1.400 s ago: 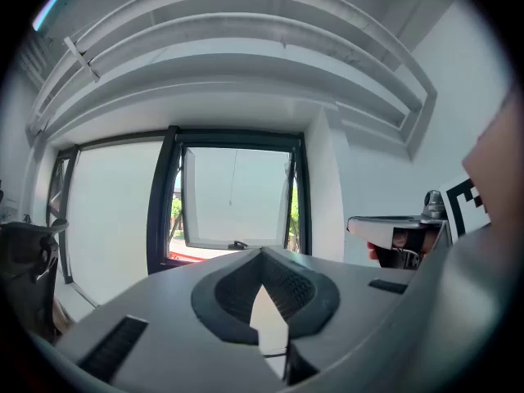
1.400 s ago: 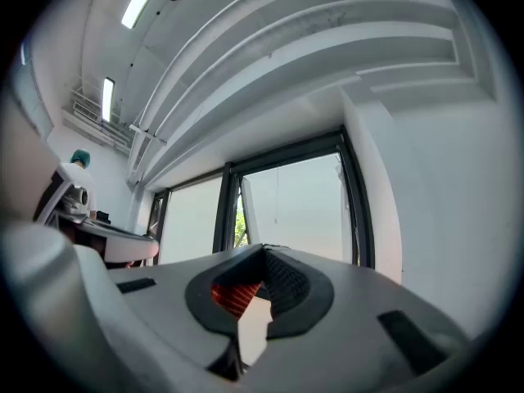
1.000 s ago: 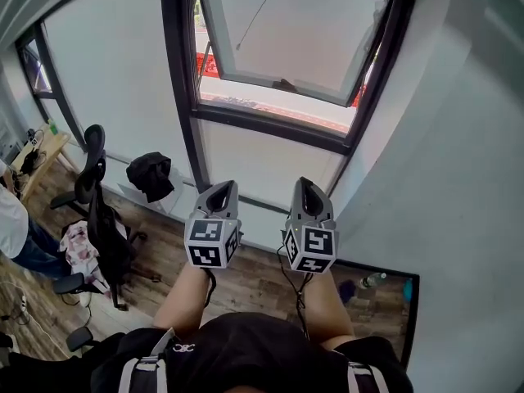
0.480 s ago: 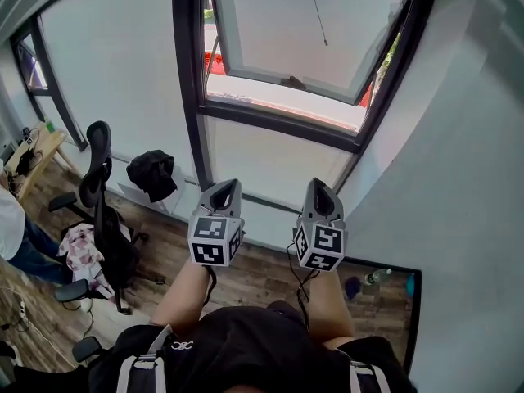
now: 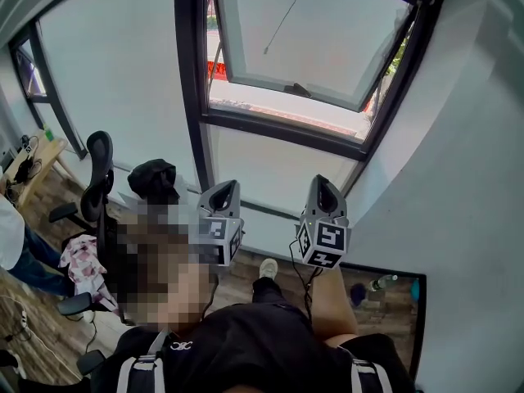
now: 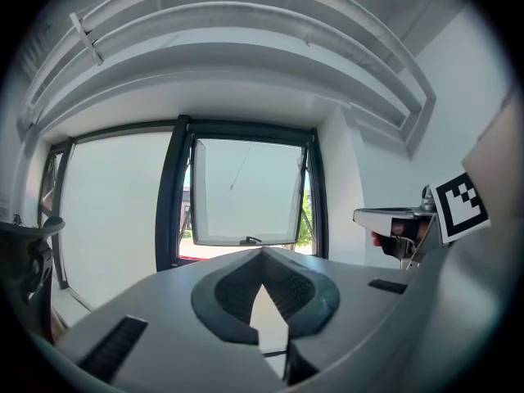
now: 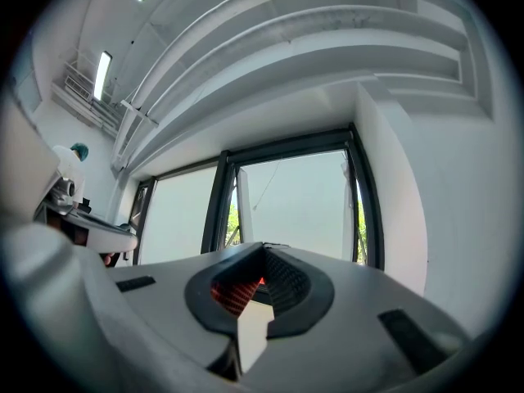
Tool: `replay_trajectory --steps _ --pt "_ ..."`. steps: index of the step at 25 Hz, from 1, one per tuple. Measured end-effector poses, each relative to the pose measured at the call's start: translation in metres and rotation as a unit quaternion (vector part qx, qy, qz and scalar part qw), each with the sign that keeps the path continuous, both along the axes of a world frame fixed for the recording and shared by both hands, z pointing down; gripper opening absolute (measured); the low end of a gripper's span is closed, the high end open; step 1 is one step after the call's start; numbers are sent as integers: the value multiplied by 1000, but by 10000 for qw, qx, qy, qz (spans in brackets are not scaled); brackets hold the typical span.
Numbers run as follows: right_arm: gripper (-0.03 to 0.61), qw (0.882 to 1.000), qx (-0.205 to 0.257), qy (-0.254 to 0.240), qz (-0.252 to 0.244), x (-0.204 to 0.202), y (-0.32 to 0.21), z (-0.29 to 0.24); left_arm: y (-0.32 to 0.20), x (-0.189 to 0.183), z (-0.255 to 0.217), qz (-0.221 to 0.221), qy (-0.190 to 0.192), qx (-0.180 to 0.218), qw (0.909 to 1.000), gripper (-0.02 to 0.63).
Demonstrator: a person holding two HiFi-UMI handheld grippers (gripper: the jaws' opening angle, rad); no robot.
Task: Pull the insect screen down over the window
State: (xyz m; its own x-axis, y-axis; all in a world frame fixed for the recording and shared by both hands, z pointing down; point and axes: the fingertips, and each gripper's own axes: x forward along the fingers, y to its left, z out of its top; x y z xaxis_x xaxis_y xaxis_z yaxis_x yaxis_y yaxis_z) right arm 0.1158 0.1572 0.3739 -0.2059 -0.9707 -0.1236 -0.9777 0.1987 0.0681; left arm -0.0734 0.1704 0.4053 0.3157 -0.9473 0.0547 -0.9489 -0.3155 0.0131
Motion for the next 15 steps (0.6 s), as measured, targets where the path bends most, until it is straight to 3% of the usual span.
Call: replay_trajectory --steps 4,15 --pt "5 9998 130 141 77 -3 -37 4 -33 -4 1 -28 -114 54 9999 12" --pt "5 9999 110 29 84 12 -178 7 -175 6 0 37 60 16 10000 12"
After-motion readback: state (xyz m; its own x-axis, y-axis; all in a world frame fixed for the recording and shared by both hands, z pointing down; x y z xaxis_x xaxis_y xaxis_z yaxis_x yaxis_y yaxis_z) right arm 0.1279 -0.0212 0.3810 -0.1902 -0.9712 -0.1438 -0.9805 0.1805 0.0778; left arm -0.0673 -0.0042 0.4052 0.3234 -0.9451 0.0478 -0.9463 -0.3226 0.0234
